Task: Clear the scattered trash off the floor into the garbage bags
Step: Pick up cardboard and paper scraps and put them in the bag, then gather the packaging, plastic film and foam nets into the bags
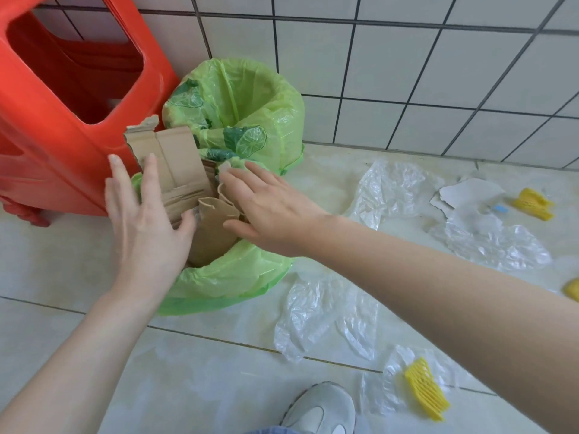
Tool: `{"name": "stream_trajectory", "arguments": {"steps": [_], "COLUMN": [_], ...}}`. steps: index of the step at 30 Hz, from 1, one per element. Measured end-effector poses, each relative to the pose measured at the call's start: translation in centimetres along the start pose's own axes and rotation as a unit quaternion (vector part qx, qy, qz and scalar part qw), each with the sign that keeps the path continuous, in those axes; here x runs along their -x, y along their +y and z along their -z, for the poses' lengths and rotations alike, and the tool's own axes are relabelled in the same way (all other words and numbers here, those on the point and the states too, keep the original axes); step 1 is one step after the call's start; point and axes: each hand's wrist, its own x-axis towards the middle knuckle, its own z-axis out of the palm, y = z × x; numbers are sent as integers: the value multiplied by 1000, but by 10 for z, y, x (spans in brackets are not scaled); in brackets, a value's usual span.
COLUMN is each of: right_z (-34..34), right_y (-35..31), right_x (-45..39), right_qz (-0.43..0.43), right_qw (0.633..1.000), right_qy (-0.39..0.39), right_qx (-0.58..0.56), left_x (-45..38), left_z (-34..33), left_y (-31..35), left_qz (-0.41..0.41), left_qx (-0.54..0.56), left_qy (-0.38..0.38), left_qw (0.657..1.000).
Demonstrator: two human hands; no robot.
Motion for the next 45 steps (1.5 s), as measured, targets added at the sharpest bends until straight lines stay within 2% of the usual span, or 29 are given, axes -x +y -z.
{"name": "stream_trajectory", "arguments": {"steps": [4, 8, 11, 16, 21, 25, 27, 33, 37, 45], "right_z": [10, 24, 36, 34, 6, -22, -36, -58, -62, -38], "right_y": [20, 45, 66, 99, 124, 139, 145, 164, 188, 270], "right_x": [50, 115, 176, 279, 365, 421, 444, 495, 510, 502], "right_qz": [-5, -8, -28, -153, -275, -370, -411, -462, -506, -541], "right_qw": [1000, 999, 999, 988, 958, 921, 902, 879, 851, 830], "right_qy": [-8, -33, -41, -14, 29, 50, 44, 31, 45, 82], "right_qx": [2, 12, 22, -13, -70, -111, -122, -118, -130, -105], "left_x": [12, 30, 48, 92, 133, 183, 200, 216, 201, 144], "left_z": [6, 4, -9, -34, -79, -120, -138, -176, -193, -236], "left_y": [36, 81, 108, 163, 221, 257, 276, 326, 346, 404], "left_qz": [-79, -122, -174, -248, -370, -382, -394, -372, -386, -375], "left_qx": [5, 77, 87, 123, 142, 147, 147, 127, 106, 74], "left_qy": [28, 0, -32, -132, -236, -357, -386, -444, -452, -418], "left_qw": [996, 990, 980, 952, 887, 839, 821, 805, 797, 824]}}
